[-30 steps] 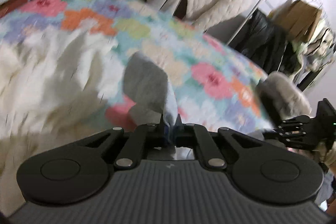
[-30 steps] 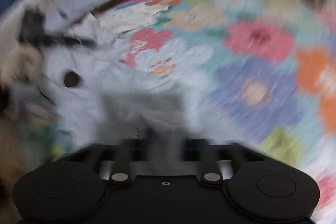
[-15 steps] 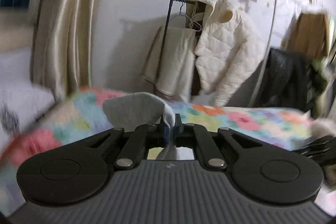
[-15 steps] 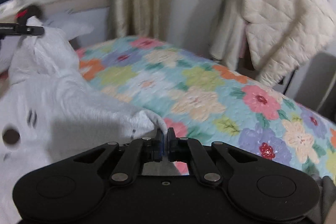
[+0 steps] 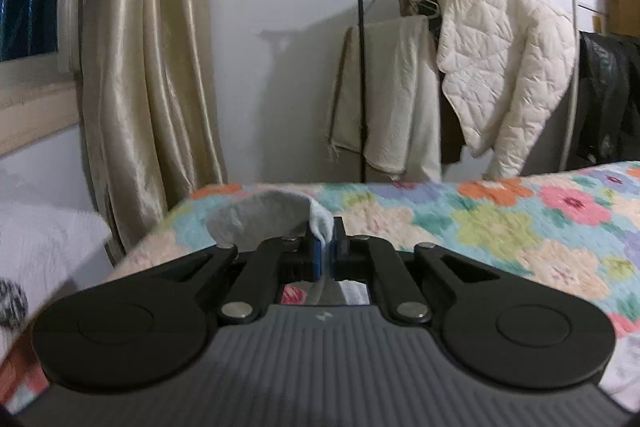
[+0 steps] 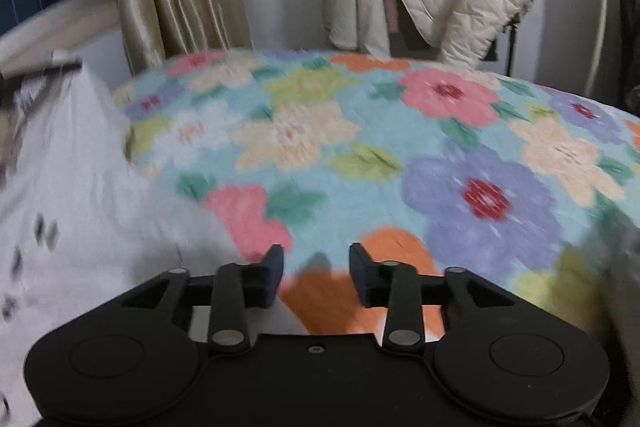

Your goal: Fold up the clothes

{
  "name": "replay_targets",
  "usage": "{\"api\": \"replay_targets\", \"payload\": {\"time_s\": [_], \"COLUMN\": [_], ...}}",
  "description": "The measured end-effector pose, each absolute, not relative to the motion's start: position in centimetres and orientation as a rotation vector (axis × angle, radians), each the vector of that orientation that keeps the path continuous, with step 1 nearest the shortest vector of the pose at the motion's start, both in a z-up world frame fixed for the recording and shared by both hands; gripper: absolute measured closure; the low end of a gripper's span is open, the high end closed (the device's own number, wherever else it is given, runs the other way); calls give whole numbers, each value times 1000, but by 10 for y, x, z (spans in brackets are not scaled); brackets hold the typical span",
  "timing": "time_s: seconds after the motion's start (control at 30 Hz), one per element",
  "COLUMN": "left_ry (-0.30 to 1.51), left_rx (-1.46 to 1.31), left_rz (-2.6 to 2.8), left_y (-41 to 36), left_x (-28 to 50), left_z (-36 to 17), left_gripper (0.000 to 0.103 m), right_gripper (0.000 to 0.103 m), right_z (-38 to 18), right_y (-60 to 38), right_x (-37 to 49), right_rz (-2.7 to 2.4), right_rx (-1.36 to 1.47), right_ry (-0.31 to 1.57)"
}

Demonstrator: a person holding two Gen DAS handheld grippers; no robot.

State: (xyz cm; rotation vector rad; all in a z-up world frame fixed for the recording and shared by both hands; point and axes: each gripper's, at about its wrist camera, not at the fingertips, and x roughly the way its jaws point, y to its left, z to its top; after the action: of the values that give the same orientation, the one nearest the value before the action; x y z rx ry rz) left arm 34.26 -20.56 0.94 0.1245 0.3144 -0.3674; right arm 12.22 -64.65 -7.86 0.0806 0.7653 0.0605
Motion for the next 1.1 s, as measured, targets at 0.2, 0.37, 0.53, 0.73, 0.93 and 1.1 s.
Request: {"api": "replay_targets", "payload": {"time_s": [0.2, 0.37, 0.53, 0.73, 0.93, 1.1], "left_ry": [533, 646, 708, 749, 776, 845], "left_rx": [356, 185, 223, 226, 23, -56], "left_rz": [-264, -345, -429, -462, -626, -615], "left_y": [-243, -235, -207, -172, -192, -215], "left_x": [385, 366, 315, 244, 134, 86], "left_z": [-26, -34, -24, -4, -12, -54], "left_gripper": [93, 53, 43, 42, 42, 41], "right_gripper": [40, 36, 35, 85, 87, 77], "right_z": [-85, -113, -119, -113, -80, -84], "right_y": [-670, -682, -688, -681, -607, -524], "right_x": [71, 57, 48, 46, 17, -17], "right_rz": [-88, -113, -99, 21, 94, 435], "right_rx": [252, 427, 547, 483, 171, -43], "right_ry": [803, 862, 869, 794, 588, 712]}}
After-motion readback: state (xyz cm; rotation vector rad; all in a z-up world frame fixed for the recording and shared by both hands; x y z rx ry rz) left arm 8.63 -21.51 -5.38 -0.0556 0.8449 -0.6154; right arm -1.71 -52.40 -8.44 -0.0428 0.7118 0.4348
